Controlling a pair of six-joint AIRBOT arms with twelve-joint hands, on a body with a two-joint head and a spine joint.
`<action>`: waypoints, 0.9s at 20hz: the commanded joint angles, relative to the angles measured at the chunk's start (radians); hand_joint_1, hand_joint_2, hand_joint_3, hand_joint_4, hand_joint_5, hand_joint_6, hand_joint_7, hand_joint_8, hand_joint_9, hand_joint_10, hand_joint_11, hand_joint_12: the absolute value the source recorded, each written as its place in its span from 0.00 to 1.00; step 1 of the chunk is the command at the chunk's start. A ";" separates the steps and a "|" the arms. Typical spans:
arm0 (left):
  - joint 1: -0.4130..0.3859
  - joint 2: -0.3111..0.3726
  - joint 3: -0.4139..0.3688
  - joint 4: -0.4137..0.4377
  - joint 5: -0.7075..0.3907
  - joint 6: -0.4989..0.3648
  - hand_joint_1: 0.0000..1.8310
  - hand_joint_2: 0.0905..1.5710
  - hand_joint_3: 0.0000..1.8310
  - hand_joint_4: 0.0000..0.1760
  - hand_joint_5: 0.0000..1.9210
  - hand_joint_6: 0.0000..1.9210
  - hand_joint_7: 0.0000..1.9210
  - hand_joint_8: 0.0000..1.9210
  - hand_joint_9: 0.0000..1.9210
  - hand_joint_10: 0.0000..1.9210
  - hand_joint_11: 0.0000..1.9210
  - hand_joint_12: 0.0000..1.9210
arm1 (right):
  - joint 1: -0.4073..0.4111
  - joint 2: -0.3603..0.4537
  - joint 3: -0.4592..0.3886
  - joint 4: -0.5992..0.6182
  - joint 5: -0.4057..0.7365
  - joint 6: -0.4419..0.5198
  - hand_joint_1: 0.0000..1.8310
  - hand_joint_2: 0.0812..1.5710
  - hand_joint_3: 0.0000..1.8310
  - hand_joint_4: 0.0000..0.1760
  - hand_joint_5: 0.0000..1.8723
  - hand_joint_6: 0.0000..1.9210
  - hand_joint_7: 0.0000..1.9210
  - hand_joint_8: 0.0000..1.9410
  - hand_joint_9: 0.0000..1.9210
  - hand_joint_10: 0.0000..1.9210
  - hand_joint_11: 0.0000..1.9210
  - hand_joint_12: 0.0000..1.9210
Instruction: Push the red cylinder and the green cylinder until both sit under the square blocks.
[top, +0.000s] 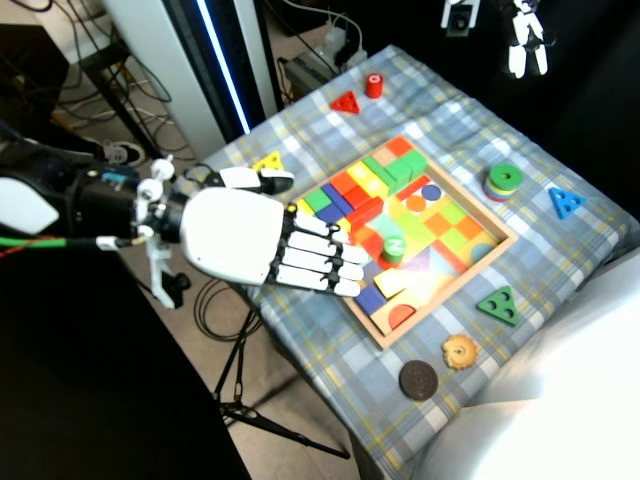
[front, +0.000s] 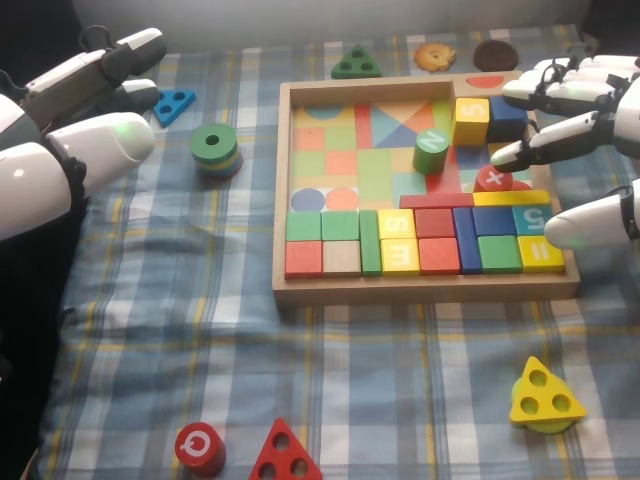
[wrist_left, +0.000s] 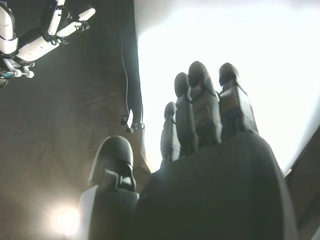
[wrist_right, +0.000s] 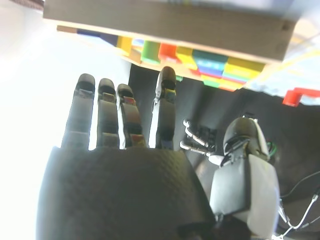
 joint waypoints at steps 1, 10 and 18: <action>-0.006 0.001 0.001 0.006 -0.118 -0.008 0.00 0.85 0.00 0.98 0.08 0.00 0.16 0.00 0.17 0.00 0.00 0.08 | 0.013 0.001 0.007 0.039 0.103 0.001 0.00 0.61 0.00 1.00 0.23 0.00 0.00 0.00 0.00 0.00 0.00 0.00; -0.007 0.001 0.001 0.006 -0.116 -0.008 0.00 0.84 0.00 1.00 0.07 0.00 0.17 0.00 0.16 0.00 0.00 0.08 | 0.009 -0.032 0.024 0.038 0.090 -0.004 0.00 0.60 0.00 1.00 0.25 0.01 0.00 0.00 0.00 0.00 0.00 0.00; -0.007 0.001 0.000 0.006 -0.118 -0.011 0.00 0.85 0.00 0.94 0.08 0.00 0.17 0.00 0.17 0.00 0.00 0.09 | 0.003 -0.058 0.038 0.008 0.042 -0.004 0.00 0.62 0.00 1.00 0.25 0.00 0.00 0.00 0.00 0.00 0.00 0.00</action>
